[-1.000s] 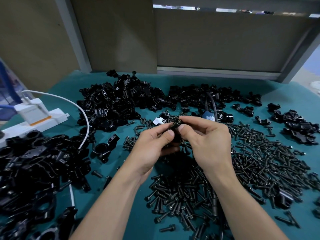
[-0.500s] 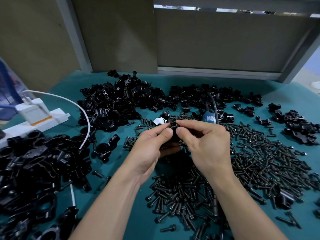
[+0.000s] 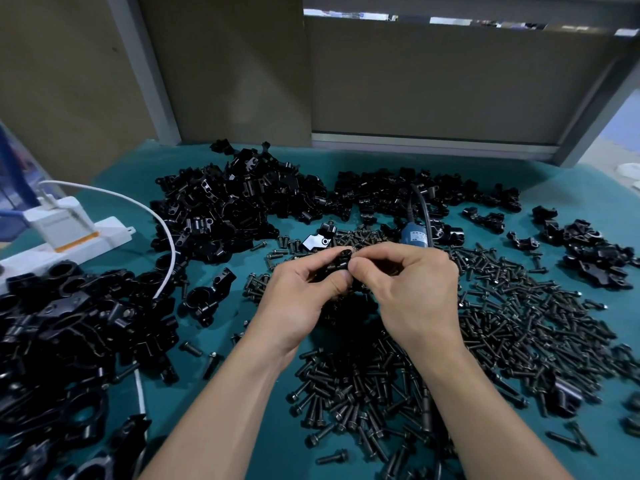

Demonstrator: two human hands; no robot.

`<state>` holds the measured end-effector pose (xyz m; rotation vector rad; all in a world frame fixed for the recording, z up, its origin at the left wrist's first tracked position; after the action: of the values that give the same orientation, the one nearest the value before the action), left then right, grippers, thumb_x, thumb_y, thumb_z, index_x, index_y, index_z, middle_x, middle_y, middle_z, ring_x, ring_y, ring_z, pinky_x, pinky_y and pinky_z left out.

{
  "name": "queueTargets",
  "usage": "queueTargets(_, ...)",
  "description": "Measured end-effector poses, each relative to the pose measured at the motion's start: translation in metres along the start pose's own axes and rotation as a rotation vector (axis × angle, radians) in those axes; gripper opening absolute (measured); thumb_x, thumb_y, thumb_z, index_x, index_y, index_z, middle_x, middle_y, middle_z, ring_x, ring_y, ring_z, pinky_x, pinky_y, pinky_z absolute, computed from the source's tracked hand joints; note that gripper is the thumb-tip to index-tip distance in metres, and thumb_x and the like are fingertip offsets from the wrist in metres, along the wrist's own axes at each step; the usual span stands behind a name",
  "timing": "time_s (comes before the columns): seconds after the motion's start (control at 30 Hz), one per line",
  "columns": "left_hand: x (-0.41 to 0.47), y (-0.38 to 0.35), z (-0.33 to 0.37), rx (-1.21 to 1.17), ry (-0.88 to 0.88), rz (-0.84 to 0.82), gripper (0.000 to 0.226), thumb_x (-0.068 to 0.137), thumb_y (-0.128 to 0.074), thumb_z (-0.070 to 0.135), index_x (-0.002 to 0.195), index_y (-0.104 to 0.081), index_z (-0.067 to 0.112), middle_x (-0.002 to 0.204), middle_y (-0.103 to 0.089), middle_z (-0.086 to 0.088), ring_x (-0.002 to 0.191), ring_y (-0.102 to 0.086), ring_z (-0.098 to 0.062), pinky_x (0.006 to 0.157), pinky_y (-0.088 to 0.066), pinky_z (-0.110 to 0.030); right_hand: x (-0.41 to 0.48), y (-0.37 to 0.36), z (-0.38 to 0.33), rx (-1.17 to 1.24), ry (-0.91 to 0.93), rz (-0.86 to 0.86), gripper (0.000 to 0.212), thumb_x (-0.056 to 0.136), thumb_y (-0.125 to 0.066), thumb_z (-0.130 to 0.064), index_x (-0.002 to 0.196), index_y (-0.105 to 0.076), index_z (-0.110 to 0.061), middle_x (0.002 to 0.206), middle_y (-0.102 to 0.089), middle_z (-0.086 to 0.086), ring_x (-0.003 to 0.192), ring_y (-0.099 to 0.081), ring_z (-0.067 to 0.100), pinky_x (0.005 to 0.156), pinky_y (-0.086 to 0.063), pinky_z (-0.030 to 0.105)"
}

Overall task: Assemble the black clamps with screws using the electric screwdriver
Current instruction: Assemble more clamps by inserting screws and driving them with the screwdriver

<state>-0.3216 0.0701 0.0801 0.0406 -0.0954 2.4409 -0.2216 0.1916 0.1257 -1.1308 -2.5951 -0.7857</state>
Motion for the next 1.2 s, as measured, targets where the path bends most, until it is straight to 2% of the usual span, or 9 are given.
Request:
queueTargets(0.17,0.000,-0.002,-0.002,0.006,0.011,0.011,0.036,0.095,-0.075,0.015,0.118,-0.078,0.042,0.122,-0.076,0.016,0.121,-0.067,-0.004,0.111,-0.050,-0.041,0.001,0.001,-0.002,-0.033,0.010,-0.008,0.028,0.083,-0.087,-0.022,0.074,-0.075,-0.046,0.075,-0.072,-0.031,0.075,-0.070,-0.005,0.070,-0.053,0.009)
queueTargets(0.37,0.001,-0.001,-0.001,0.044,0.000,-0.004,0.042,0.096,-0.072,0.008,0.116,-0.077,0.045,0.122,-0.076,0.018,0.120,-0.066,-0.002,0.112,-0.049,-0.041,0.000,0.001,-0.003,-0.100,0.022,-0.071,0.013,0.087,-0.083,-0.022,0.084,-0.080,-0.034,0.077,-0.073,-0.018,0.076,-0.068,0.001,0.071,-0.058,0.023)
queueTargets(0.5,0.001,-0.001,-0.001,0.087,-0.012,0.000,0.046,0.099,-0.068,0.007,0.121,-0.074,0.046,0.121,-0.076,0.018,0.119,-0.067,-0.002,0.111,-0.050,-0.041,0.000,-0.004,-0.010,-0.285,0.092,-0.130,0.009,0.096,-0.071,-0.025,0.087,-0.071,-0.025,0.081,-0.064,-0.013,0.079,-0.058,0.005,0.072,-0.050,0.028)
queueTargets(0.63,0.001,-0.002,-0.002,0.132,-0.007,-0.007,0.044,0.103,-0.063,0.010,0.125,-0.073,0.046,0.123,-0.075,0.019,0.120,-0.066,-0.003,0.111,-0.051,-0.040,-0.001,-0.011,-0.012,-0.355,0.068,-0.181,0.017,0.102,-0.061,-0.023,0.086,-0.063,-0.017,0.076,-0.057,-0.007,0.075,-0.052,0.010,0.065,-0.041,0.027)
queueTargets(0.77,-0.001,-0.006,-0.001,0.150,-0.006,-0.044,0.039,0.105,-0.059,0.010,0.132,-0.071,0.036,0.125,-0.075,0.014,0.120,-0.067,-0.005,0.112,-0.050,-0.041,-0.001,-0.012,-0.008,-0.376,0.012,-0.197,0.036,0.105,-0.055,-0.030,0.071,-0.050,-0.020,0.066,-0.049,-0.006,0.064,-0.045,0.010,0.054,-0.030,0.023)
queueTargets(0.9,-0.002,-0.007,-0.001,0.171,-0.016,-0.076,0.036,0.105,-0.058,0.009,0.126,-0.073,0.036,0.124,-0.075,0.013,0.121,-0.067,-0.008,0.112,-0.049,-0.044,-0.001,-0.012,-0.004,-0.432,0.019,-0.196,0.044,0.104,-0.044,-0.045,0.065,-0.044,-0.025,0.058,-0.047,-0.007,0.060,-0.048,0.013,0.054,-0.035,0.027)
queueTargets(1.0,-0.002,-0.007,-0.001,0.189,-0.022,-0.078,0.039,0.104,-0.060,0.010,0.125,-0.073,0.041,0.121,-0.076,0.016,0.117,-0.068,-0.004,0.106,-0.052,-0.037,-0.001,-0.012,0.000,-0.423,0.012,-0.205,0.048,0.100,-0.033,-0.057,0.068,-0.052,-0.027,0.059,-0.054,-0.007,0.064,-0.056,0.019,0.060,-0.044,0.038)
queueTargets(1.1,-0.001,-0.005,-0.001,0.173,-0.017,-0.064,0.039,0.105,-0.061,0.011,0.126,-0.072,0.041,0.113,-0.078,0.013,0.100,-0.074,-0.002,0.084,-0.057,-0.021,0.001,-0.005,0.006,-0.282,0.038,-0.211,0.038,0.104,-0.044,-0.049,0.074,-0.057,-0.028,0.058,-0.058,-0.008,0.061,-0.056,0.011,0.054,-0.041,0.028)
queueTargets(1.2,0.000,-0.005,-0.002,0.175,-0.002,-0.040,0.039,0.105,-0.061,0.013,0.133,-0.069,0.039,0.117,-0.078,0.012,0.104,-0.073,-0.002,0.086,-0.057,-0.021,0.003,-0.003,0.006,-0.233,0.055,-0.272,0.020,0.101,-0.059,-0.029,0.082,-0.055,-0.031,0.061,-0.059,-0.011,0.056,-0.052,0.008,0.050,-0.040,0.020)
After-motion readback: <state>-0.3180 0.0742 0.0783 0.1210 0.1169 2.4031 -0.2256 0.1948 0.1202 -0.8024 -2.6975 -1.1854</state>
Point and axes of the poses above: each hand's wrist, its own x-axis towards the middle knuckle, its own y-axis out of the back of the hand, z = x × y, the point moved 4 cm from there along x, towards the middle knuckle
